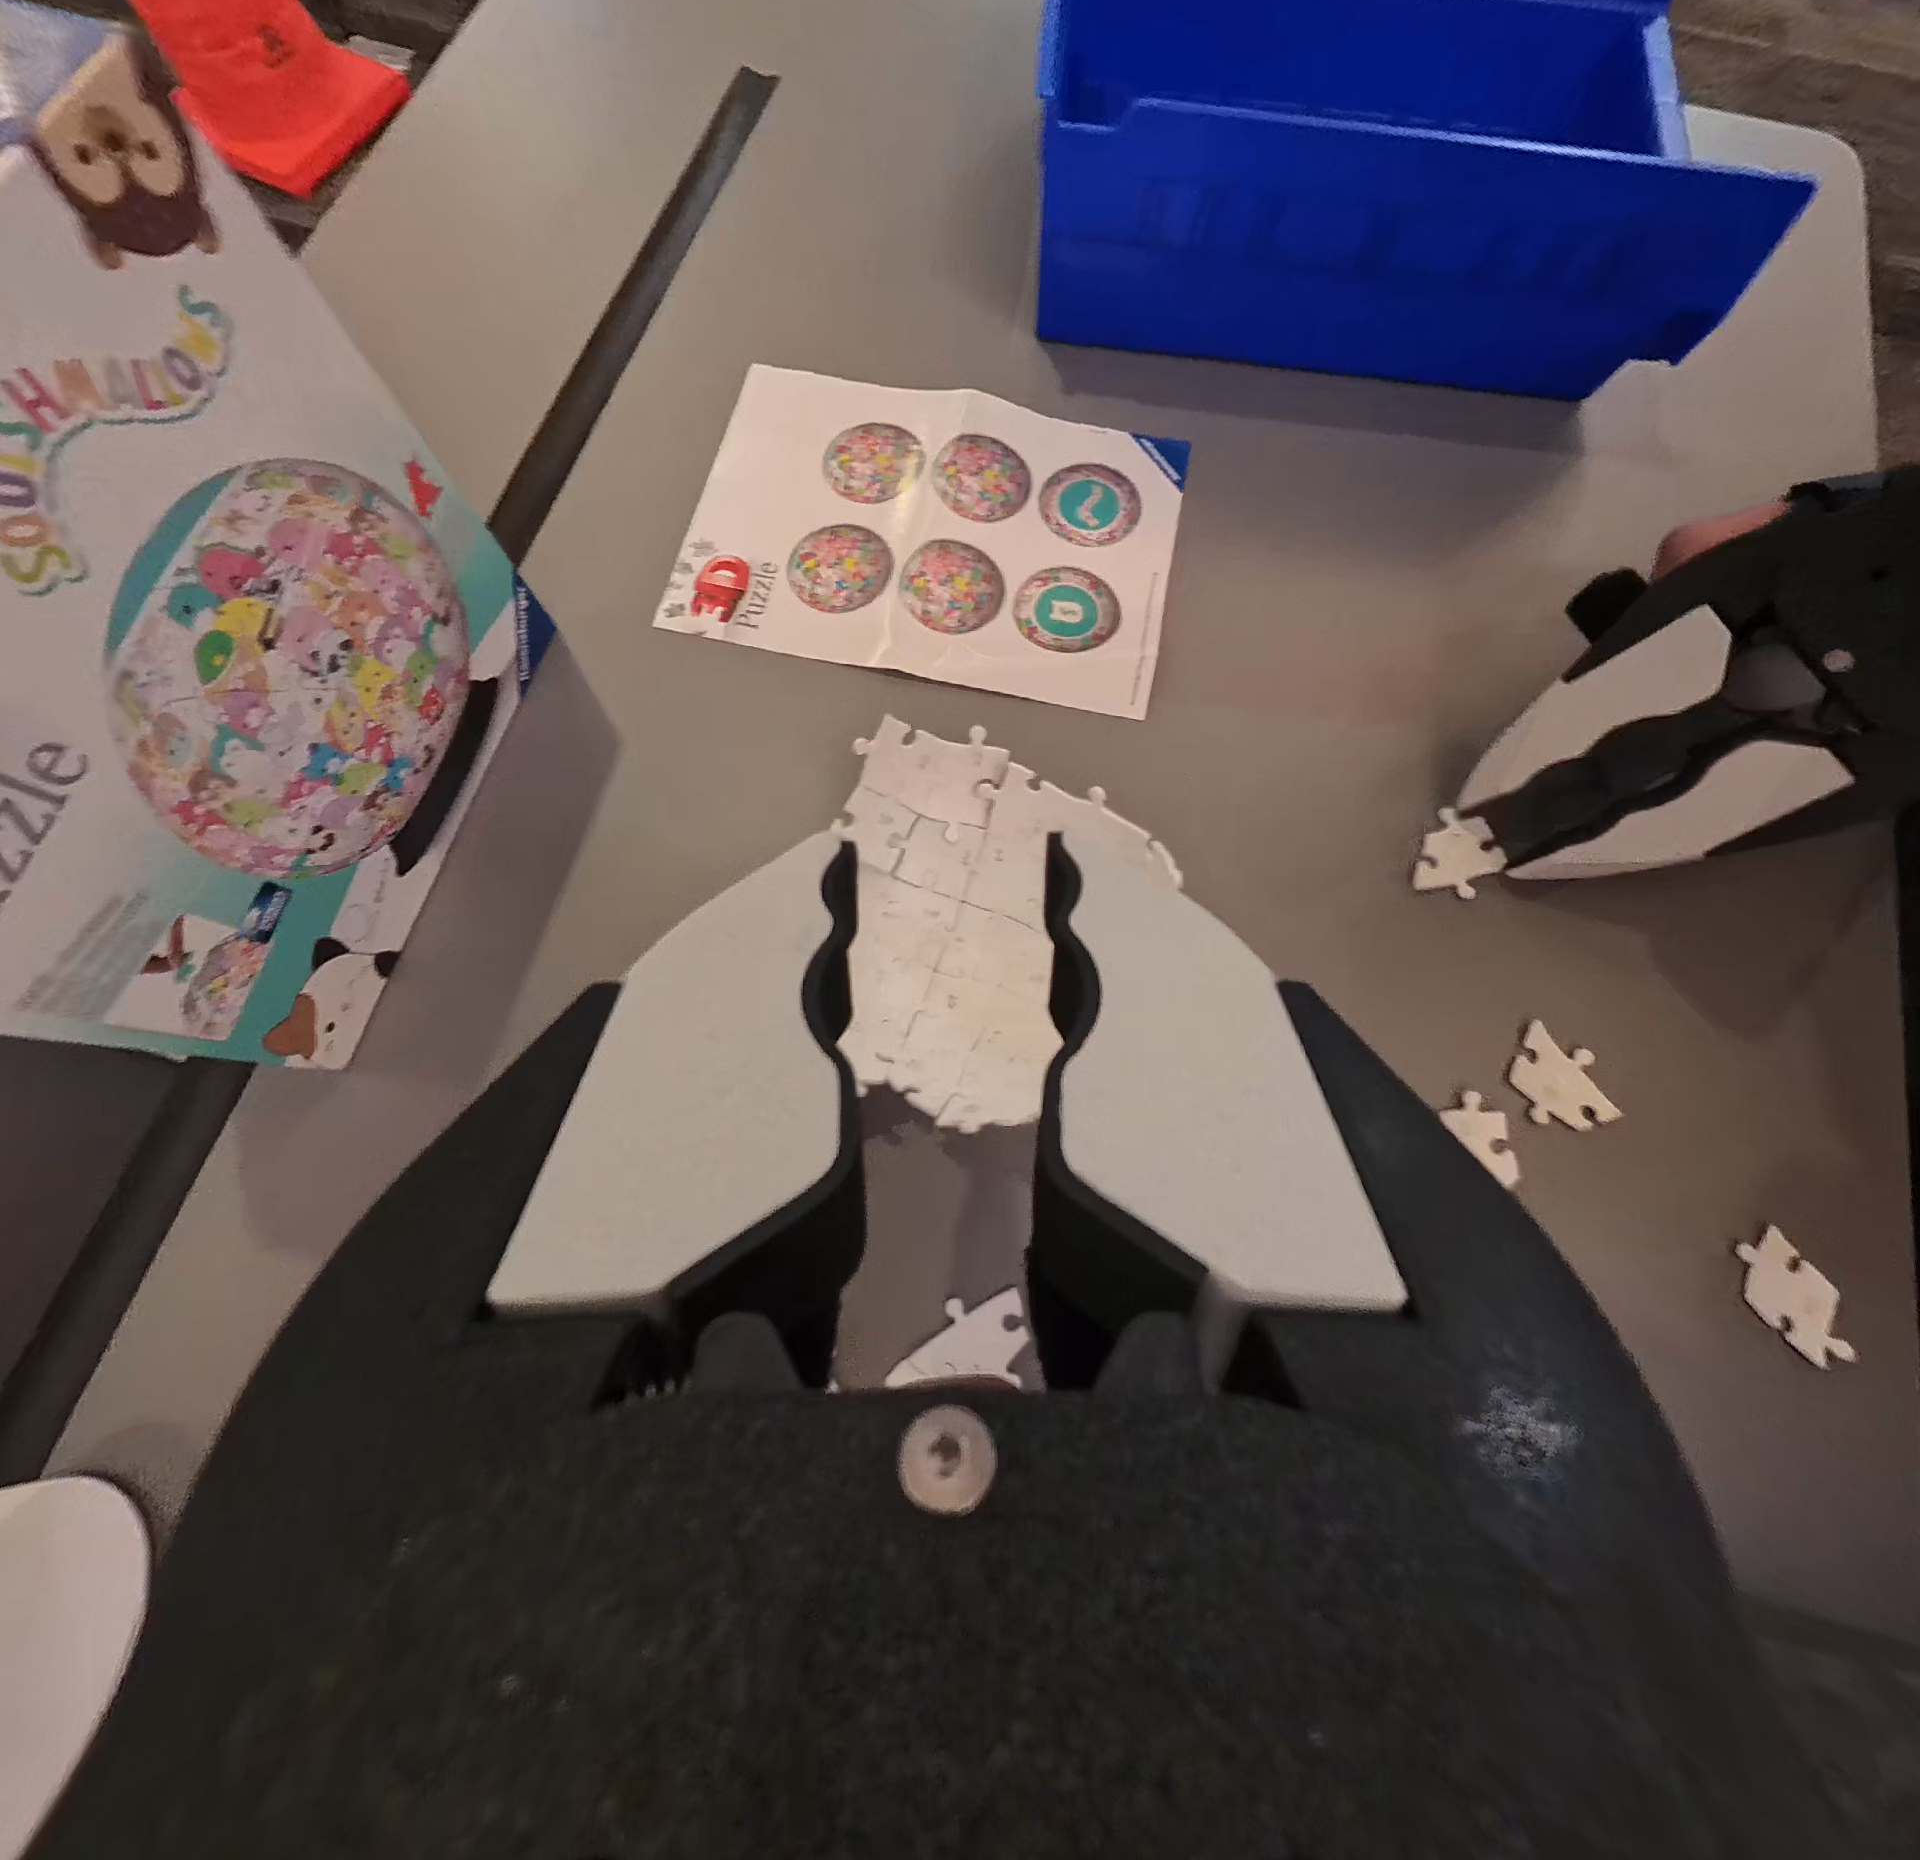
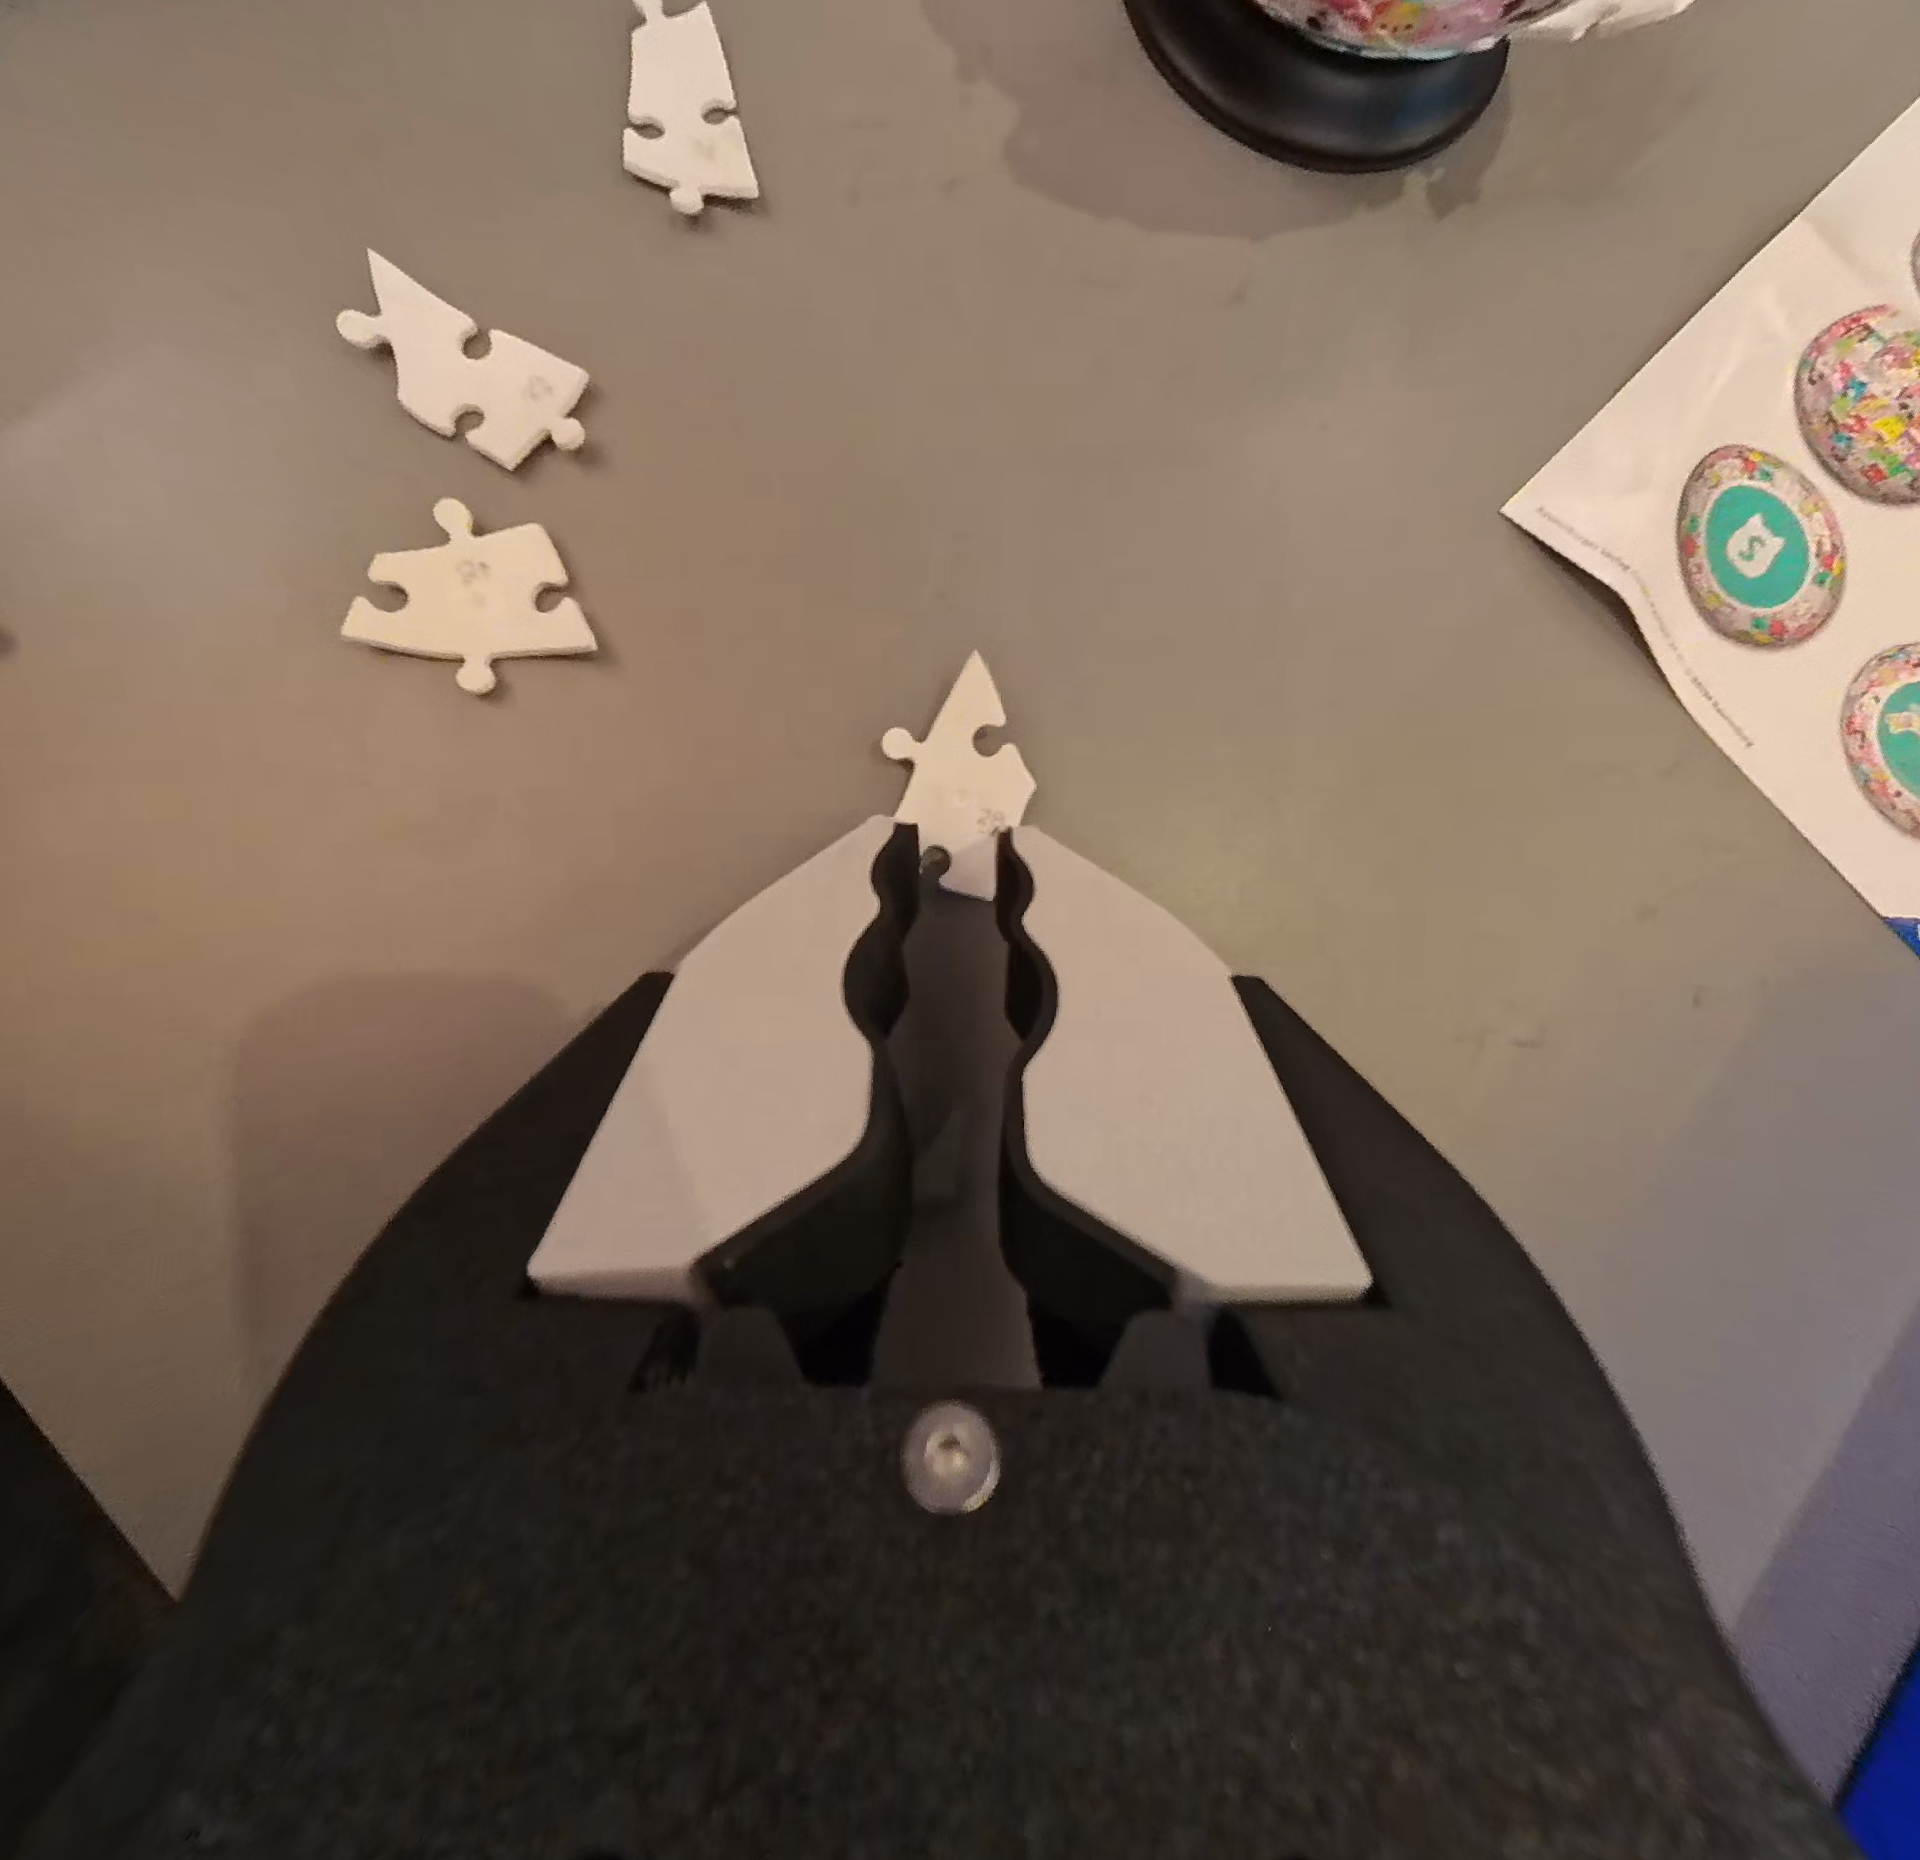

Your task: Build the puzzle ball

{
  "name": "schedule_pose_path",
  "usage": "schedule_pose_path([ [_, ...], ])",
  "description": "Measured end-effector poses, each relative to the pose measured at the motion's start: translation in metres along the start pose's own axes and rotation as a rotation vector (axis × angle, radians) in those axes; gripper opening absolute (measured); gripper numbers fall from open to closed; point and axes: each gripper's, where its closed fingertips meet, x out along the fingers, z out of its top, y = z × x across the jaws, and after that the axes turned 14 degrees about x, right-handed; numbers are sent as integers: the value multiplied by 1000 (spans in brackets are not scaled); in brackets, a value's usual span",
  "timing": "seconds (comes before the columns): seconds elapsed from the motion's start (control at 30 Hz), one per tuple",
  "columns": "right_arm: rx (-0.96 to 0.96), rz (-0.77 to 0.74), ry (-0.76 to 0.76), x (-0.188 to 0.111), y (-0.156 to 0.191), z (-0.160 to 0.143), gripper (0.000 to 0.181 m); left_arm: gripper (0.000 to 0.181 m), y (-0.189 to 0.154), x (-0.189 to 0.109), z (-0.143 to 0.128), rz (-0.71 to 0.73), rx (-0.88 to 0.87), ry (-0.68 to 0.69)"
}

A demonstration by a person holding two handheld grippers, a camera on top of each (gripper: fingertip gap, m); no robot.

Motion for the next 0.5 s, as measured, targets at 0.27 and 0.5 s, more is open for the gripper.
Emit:
schedule_pose_path([
  [0.27, 57, 110, 38, -6, -1, -1, 43, 35, -27, 4, 11, -43, 104, 41],
  [0.5, 13, 23, 22, 4, 4, 1, 23, 34, -56, 10, 26, -121, 85, 56],
])
